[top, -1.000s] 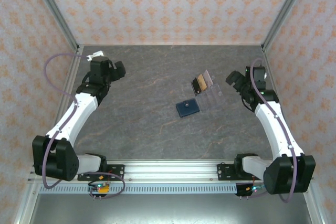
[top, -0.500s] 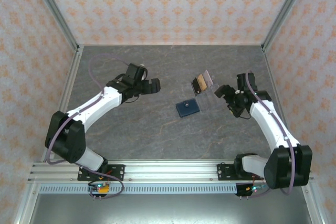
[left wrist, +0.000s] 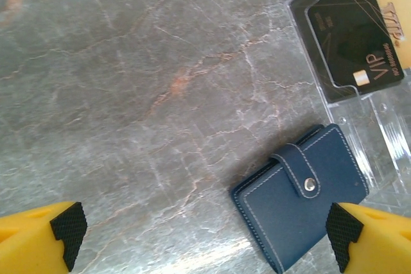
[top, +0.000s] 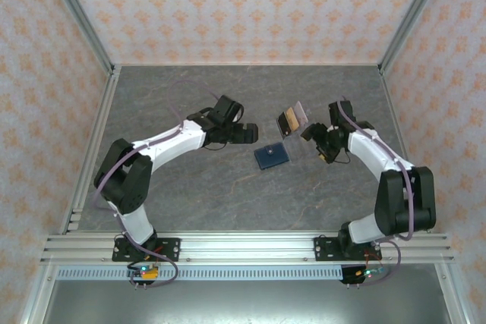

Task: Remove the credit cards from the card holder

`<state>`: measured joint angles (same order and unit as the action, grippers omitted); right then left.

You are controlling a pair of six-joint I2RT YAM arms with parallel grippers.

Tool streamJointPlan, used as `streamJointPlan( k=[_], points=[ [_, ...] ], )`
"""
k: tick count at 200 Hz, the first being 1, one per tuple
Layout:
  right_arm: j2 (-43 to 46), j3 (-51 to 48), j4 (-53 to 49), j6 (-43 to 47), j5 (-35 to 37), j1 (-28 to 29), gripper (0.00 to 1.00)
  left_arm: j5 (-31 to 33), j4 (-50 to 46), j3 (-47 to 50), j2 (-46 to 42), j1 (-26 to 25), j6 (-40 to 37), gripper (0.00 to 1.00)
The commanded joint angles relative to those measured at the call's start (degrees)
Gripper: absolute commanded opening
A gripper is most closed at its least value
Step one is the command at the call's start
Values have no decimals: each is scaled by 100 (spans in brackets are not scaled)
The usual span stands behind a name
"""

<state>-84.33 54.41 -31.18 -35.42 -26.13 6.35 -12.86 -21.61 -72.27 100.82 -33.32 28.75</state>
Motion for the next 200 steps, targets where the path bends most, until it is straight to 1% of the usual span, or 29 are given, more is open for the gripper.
streamJointPlan(
  k=[1, 21, 39, 67, 72, 98, 107, 126, 147, 166, 179, 200],
  points=[
    [-231, 493, 8, 424, 414, 7, 80, -129, -18, -264, 198, -76, 74, 98],
    [-600, 823, 33, 671, 442, -2, 80, -283, -62, -407, 411, -117, 37, 96],
    [-970, 1138, 102, 876, 328, -2, 79, -396, -143, -578, 627, -161, -15, 95],
    [-1349, 1542, 47, 1011, 326, -24, 76, -654, -245, -808, 819, -242, -58, 90],
    [-1336, 1558, 21, 1021, 364, -28, 76, -699, -262, -843, 1005, -260, -69, 89],
    [-929, 1380, -138, 1062, 536, -28, 77, -820, -335, -965, 1186, -381, -179, 83],
    [-749, 1283, -235, 1076, 577, -28, 77, -868, -383, -1031, 1271, -410, -224, 80],
    [-356, 1004, -392, 1059, 521, -20, 77, -945, -515, -1220, 1480, -438, -327, 74],
    [-25, 712, -543, 1048, 424, 47, 76, -951, -621, -1413, 1689, -452, -378, 66],
    [140, 549, -615, 1037, 372, 172, 74, -943, -695, -1525, 1790, -454, -383, 58],
    [189, 518, -645, 1040, 388, 287, 71, -831, -751, -1544, 1793, -451, -388, 53],
    [130, 562, -678, 1073, 481, 578, 67, -497, -883, -1515, 1711, -449, -391, 51]
  ],
)
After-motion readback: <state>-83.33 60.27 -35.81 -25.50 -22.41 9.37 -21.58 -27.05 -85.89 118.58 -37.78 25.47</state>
